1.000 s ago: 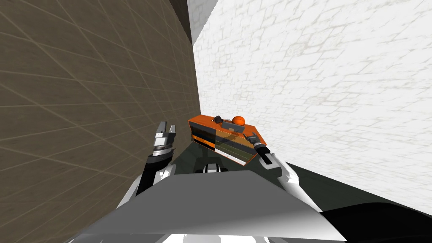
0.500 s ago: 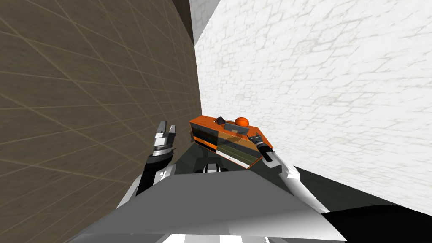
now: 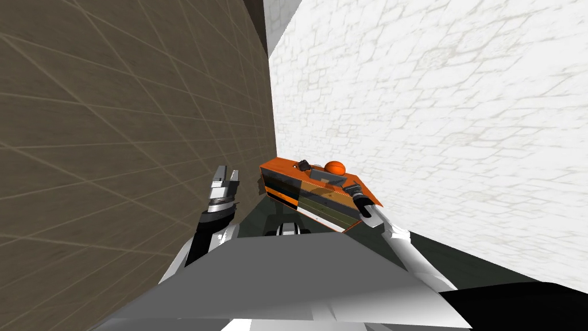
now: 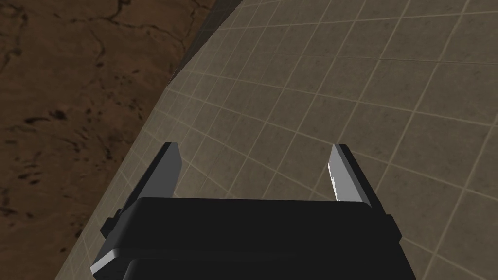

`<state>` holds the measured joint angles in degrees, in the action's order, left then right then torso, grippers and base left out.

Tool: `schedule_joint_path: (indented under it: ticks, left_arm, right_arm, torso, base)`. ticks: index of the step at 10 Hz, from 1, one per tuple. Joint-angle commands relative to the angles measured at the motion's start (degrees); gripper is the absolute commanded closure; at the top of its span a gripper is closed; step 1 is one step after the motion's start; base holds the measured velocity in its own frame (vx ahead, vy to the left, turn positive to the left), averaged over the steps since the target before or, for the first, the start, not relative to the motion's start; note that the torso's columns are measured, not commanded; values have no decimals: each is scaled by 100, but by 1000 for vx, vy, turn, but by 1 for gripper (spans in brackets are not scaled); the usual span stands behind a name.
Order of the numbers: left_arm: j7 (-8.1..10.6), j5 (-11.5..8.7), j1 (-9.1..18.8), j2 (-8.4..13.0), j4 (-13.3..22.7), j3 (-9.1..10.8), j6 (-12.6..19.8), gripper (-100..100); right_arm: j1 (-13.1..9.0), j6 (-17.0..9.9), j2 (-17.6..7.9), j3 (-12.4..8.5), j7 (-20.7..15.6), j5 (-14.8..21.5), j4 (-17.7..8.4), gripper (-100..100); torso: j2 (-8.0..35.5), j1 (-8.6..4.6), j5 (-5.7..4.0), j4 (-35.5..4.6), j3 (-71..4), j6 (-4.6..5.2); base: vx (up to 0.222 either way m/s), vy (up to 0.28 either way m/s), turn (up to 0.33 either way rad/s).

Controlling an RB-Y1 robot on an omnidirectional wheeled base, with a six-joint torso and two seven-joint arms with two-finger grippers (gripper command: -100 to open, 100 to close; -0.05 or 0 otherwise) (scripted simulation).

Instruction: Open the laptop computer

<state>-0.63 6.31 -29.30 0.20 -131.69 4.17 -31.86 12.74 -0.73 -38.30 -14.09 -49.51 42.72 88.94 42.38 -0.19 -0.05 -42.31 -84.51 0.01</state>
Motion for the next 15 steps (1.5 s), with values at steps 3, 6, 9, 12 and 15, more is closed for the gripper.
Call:
schedule_joint_path:
  ticks: [3,6,9,12,15]
  left_arm:
    - [0,0,0,0,0,0,0,0]
    - [0,0,2,1,0,0,0,0]
    - [0,0,2,1,1,1,1,0]
    - [0,0,1,1,0,0,0,0]
    - [0,0,0,1,0,1,0,0]
  right_arm:
    - [-192,-173,-231,-111,-357,310,-497,-100]
    - [-368,-373,-169,-103,-365,313,-653,-100]
    - [-497,-633,-188,-92,-368,308,-782,-100]
    - [-627,-892,-207,-82,-372,304,-912,-100]
    - [-584,-806,-201,-85,-371,305,-868,100]
  torso:
    - [-18,36,10,5,-11,-2]
    - [20,-7,-3,-6,12,-6]
    - [0,13,4,0,0,1]
    - [-18,24,7,5,-11,-1]
    - [-17,22,6,4,-10,4]
  base:
    - [69,74,0]
    - [-30,-13,158]
    - [-95,-61,169]
    - [-76,-39,168]
    - [-21,-16,-13]
